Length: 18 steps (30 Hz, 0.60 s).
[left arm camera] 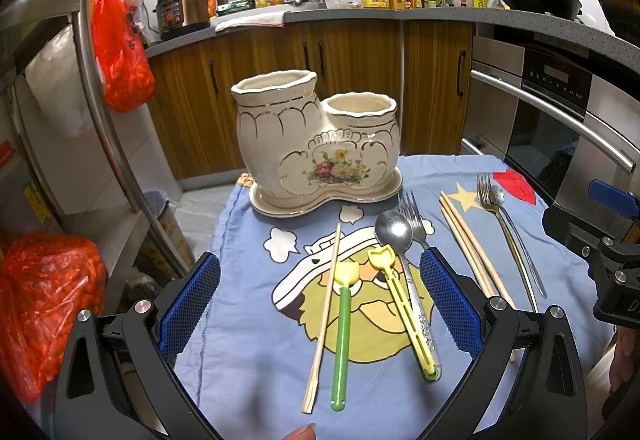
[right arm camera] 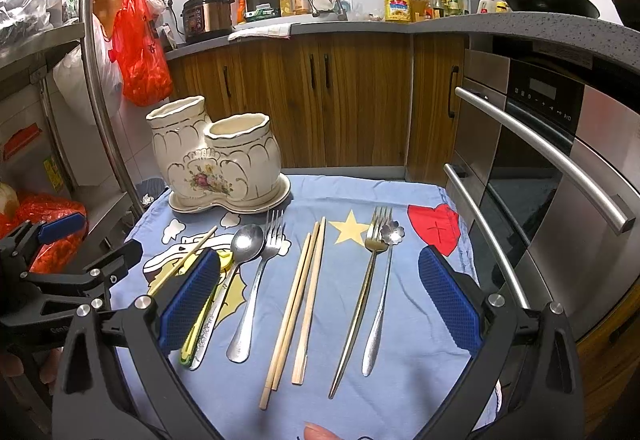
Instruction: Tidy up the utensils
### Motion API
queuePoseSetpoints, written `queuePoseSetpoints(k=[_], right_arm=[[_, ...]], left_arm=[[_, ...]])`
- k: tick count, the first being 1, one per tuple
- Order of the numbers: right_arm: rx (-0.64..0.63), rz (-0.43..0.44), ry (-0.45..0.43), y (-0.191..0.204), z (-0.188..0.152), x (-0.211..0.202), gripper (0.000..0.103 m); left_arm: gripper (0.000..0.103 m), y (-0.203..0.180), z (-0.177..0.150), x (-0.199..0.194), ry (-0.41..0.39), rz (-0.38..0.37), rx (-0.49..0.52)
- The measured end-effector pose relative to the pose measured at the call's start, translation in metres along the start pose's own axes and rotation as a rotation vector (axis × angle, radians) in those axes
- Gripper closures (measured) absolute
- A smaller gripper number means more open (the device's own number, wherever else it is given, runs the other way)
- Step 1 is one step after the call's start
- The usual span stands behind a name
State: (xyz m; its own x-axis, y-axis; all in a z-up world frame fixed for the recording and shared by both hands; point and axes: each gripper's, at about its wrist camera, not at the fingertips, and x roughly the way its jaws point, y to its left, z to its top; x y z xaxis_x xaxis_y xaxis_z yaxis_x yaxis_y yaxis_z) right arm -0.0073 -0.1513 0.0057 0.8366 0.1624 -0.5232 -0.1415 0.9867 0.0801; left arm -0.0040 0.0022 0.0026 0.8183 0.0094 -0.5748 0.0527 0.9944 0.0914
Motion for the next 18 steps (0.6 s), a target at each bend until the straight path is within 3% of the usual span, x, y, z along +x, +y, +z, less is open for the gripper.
queuePoseSetpoints(k=[18], right_arm=[[0.001,-0.001,0.007,0.0017,-0.0014,0.0021,0.005]], left_arm=[[0.004,0.0026,-0.0016,0.0027,0.011,0.003,-0.002]])
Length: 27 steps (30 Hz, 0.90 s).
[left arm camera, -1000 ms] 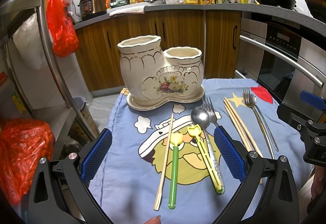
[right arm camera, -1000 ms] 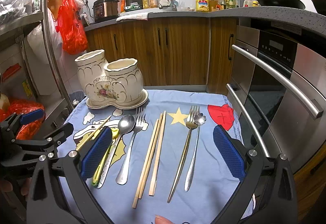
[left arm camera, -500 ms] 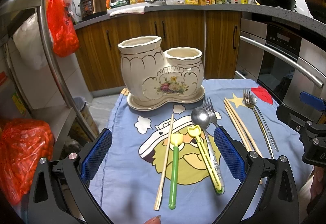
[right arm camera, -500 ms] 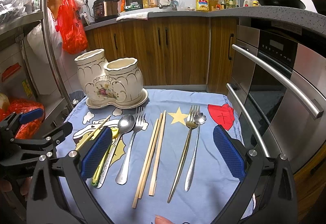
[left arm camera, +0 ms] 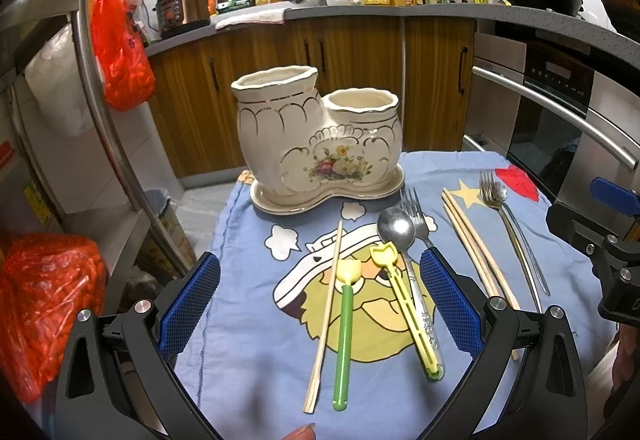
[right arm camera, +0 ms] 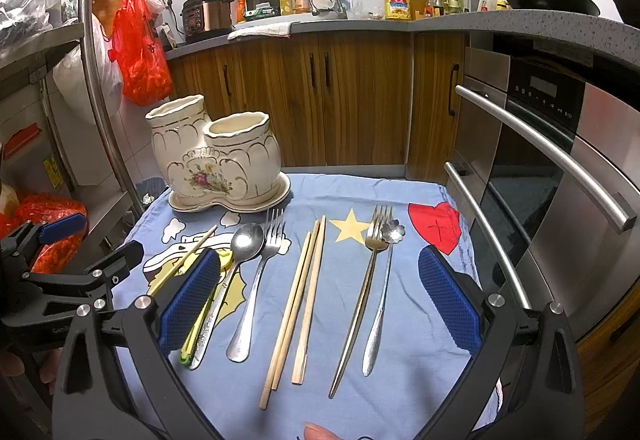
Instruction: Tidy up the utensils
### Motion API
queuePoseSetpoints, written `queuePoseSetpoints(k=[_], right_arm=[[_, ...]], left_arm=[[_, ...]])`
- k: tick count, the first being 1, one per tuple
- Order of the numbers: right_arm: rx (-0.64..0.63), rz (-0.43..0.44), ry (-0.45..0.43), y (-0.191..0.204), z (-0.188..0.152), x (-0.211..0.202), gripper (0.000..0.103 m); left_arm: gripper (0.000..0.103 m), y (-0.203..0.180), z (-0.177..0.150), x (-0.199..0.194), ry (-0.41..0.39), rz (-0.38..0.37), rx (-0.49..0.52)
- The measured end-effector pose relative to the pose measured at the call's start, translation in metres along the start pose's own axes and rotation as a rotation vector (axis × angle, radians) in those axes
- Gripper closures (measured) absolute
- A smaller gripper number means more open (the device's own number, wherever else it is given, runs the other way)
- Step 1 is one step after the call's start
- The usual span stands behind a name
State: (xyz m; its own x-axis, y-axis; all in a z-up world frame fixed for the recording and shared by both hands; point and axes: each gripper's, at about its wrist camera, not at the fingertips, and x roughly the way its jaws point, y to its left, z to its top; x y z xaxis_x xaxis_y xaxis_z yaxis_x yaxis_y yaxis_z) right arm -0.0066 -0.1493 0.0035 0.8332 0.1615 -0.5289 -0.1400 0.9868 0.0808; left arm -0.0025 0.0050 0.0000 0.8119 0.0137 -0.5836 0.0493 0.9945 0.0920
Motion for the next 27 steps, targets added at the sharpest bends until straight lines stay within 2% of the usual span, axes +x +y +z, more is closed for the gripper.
queuePoseSetpoints(k=[6,9,13,16,20,23,25,27], right_arm=[[0.014,-0.008,0.006,-0.001,0.0,0.003,0.005],[0.037,-0.008,-0.018,-0.009,0.002,0.003,0.005],[-0.007,-0.054,-0.063,-0.014,0.002,0.004,0.005],[-0.064,-0.087,-0.034,-0.018,0.0,0.015,0.005],[-0.07,-0.115,-0.007,-0.029,-0.003,0.025,0.005],[-0.031,-0.124,0.009,-0.043,-0.003,0.033,0.005],[-0.016,-0.13,0.042,-0.051,-0.002,0.043,0.005],[-0.019,-0.145,0.076,-0.055,-0.003,0.052,0.005]], left_arm=[[0.004,-0.001,-0.001,0.003,0.012,-0.015,0.009],[0.004,-0.001,-0.002,0.007,0.03,-0.045,0.013],[0.006,0.001,-0.004,0.017,0.072,-0.077,0.006],[0.007,0.004,-0.006,0.026,0.084,-0.096,-0.003],[0.007,0.007,-0.01,0.033,0.023,-0.061,0.045],[0.007,0.01,-0.01,0.045,0.057,-0.008,0.057],[0.007,0.018,-0.01,0.055,0.111,-0.065,0.007],[0.007,0.023,-0.008,0.061,0.128,-0.101,-0.022]])
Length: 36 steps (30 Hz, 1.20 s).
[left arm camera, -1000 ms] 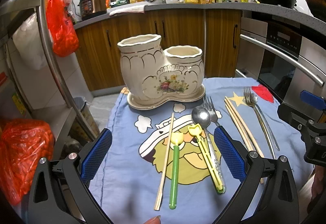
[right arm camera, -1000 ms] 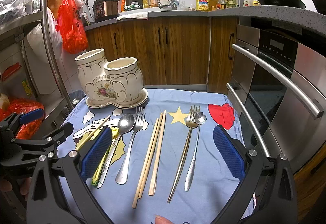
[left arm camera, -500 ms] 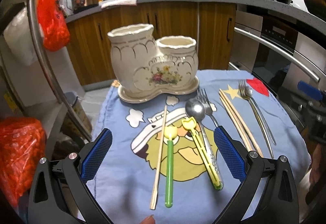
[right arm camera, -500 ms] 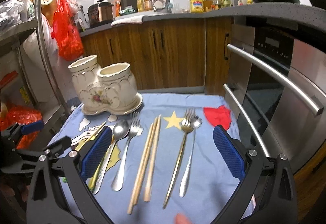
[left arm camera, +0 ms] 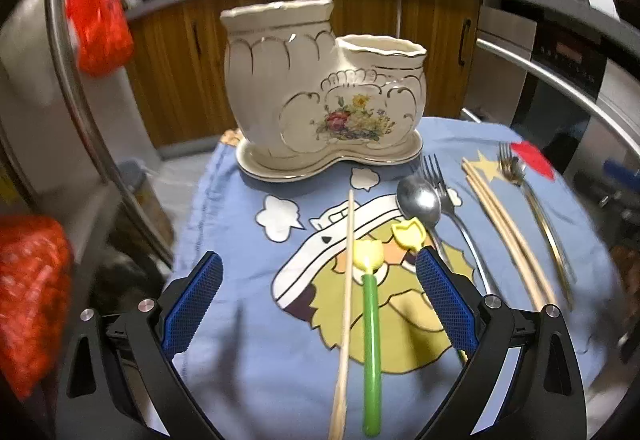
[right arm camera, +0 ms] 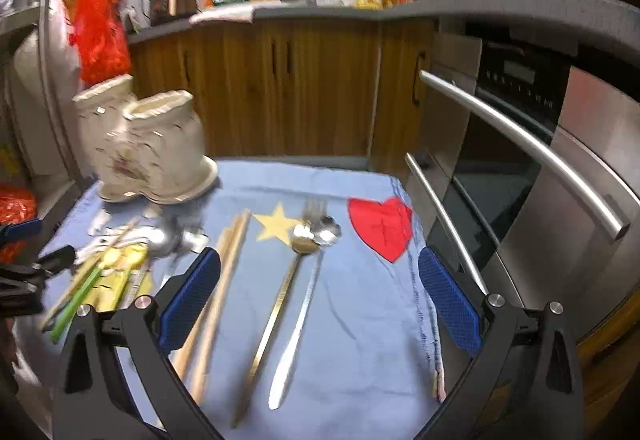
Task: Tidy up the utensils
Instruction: 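Grasp the wooden chopstick with the left tool while the right tool grasps the flower-tipped spoon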
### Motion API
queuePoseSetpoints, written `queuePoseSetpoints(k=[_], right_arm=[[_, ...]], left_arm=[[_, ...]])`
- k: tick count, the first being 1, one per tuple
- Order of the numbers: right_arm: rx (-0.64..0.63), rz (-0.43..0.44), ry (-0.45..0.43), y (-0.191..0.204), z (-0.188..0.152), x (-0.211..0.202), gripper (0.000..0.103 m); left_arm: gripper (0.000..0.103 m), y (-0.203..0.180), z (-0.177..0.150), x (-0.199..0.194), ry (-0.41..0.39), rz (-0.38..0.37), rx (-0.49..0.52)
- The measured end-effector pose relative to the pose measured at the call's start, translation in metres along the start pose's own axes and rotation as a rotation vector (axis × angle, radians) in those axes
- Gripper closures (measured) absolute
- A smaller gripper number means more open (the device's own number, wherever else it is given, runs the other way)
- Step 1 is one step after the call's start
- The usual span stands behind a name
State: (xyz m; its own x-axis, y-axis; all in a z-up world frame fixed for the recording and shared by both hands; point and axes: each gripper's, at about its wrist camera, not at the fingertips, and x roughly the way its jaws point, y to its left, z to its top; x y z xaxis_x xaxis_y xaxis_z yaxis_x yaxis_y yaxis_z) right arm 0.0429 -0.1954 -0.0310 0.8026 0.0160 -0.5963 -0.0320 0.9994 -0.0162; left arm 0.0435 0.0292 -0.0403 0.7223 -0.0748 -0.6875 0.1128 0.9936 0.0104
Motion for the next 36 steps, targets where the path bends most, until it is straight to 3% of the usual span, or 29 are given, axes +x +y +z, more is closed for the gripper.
queuePoseSetpoints(k=[6,8,12,16,21,25,32,36], right_arm=[[0.002,0.033,0.077,-0.005,0.006,0.028,0.006],[-0.01,0.036,0.093,-0.007,0.009,0.038,0.01],[0.036,0.073,0.151,-0.016,0.011,0.054,0.026],[0.076,0.105,0.196,-0.018,0.01,0.062,0.044],[0.071,0.116,0.223,-0.017,0.005,0.062,0.061],[0.057,0.131,0.244,-0.014,0.0,0.06,0.069],[0.056,0.137,0.295,-0.016,-0.011,0.055,0.074],[0.009,0.141,0.296,-0.008,-0.013,0.053,0.074]], left_arm=[[0.008,0.006,0.012,0.018,0.051,0.003,0.043],[0.009,0.009,0.014,0.024,0.067,0.003,0.052],[0.022,0.01,0.02,0.032,0.071,-0.011,0.083],[0.041,-0.002,0.019,0.052,0.158,-0.084,0.103],[0.047,-0.006,0.021,0.054,0.168,-0.111,0.091],[0.053,-0.003,0.015,0.049,0.179,-0.141,0.078],[0.058,0.011,-0.002,0.032,0.218,-0.198,0.05],[0.064,0.01,-0.01,0.025,0.221,-0.208,0.088]])
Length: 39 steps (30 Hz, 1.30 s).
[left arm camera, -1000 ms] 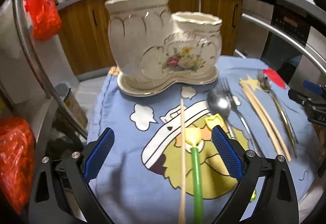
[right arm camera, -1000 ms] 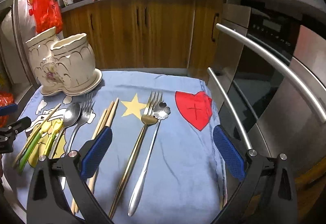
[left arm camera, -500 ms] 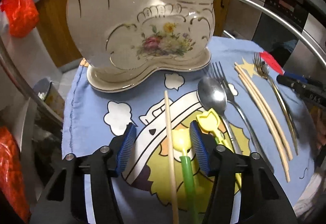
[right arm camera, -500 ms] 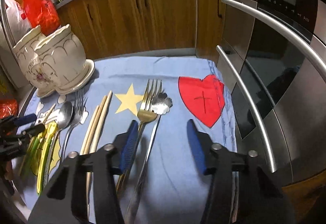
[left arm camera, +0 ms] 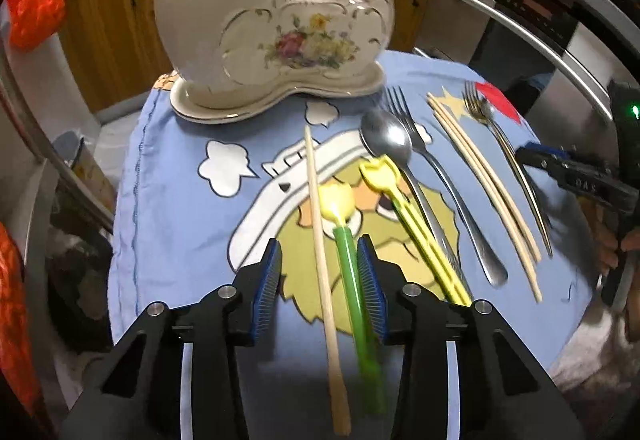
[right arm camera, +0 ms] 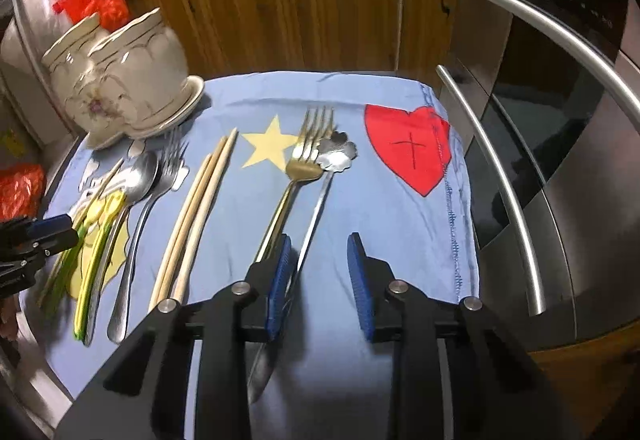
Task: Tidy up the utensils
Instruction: 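Grasp the wooden chopstick with the left tool while the right tool grasps the flower-tipped spoon, then lift the chopstick with the left tool while the right tool carries the spoon to the holder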
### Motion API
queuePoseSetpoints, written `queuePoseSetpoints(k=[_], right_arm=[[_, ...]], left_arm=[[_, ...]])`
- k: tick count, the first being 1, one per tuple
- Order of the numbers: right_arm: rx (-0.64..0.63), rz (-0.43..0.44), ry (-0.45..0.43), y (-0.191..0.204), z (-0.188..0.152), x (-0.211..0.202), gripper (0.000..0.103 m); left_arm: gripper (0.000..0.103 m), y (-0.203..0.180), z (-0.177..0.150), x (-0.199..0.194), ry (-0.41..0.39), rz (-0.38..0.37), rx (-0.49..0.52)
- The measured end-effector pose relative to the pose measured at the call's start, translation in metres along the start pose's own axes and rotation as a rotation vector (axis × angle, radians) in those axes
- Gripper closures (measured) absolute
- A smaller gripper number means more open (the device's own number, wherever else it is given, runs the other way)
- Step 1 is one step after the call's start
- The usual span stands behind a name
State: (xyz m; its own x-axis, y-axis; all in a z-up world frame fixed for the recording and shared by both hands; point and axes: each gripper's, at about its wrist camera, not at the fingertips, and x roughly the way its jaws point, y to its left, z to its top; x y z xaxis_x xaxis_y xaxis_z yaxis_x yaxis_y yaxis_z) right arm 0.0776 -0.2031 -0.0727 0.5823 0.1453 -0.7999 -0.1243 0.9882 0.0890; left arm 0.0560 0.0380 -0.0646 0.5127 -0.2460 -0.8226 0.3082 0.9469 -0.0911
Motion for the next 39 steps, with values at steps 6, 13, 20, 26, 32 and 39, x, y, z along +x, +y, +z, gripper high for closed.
queuePoseSetpoints(k=[6,13,20,26,32,39], right_arm=[[-0.008,-0.006,0.002,0.004,-0.001,0.002,0.074],[-0.022,-0.025,-0.001,0.007,0.0,0.002,0.074],[-0.033,-0.039,-0.005,0.009,0.0,0.004,0.075],[-0.012,-0.029,-0.012,0.008,0.002,0.005,0.088],[0.036,0.001,-0.013,0.002,0.001,0.004,0.097],[0.084,0.034,-0.029,-0.003,0.0,-0.002,0.099]], left_arm=[[0.071,0.006,-0.003,-0.008,-0.016,-0.011,-0.028],[0.084,0.01,-0.006,-0.011,-0.007,0.011,-0.014],[0.088,0.003,-0.006,-0.006,0.007,0.064,0.019],[0.089,-0.004,-0.001,0.0,-0.003,0.102,0.049],[0.097,0.003,0.002,0.002,-0.01,0.084,0.017],[0.097,0.01,0.0,0.0,-0.014,0.046,-0.019]])
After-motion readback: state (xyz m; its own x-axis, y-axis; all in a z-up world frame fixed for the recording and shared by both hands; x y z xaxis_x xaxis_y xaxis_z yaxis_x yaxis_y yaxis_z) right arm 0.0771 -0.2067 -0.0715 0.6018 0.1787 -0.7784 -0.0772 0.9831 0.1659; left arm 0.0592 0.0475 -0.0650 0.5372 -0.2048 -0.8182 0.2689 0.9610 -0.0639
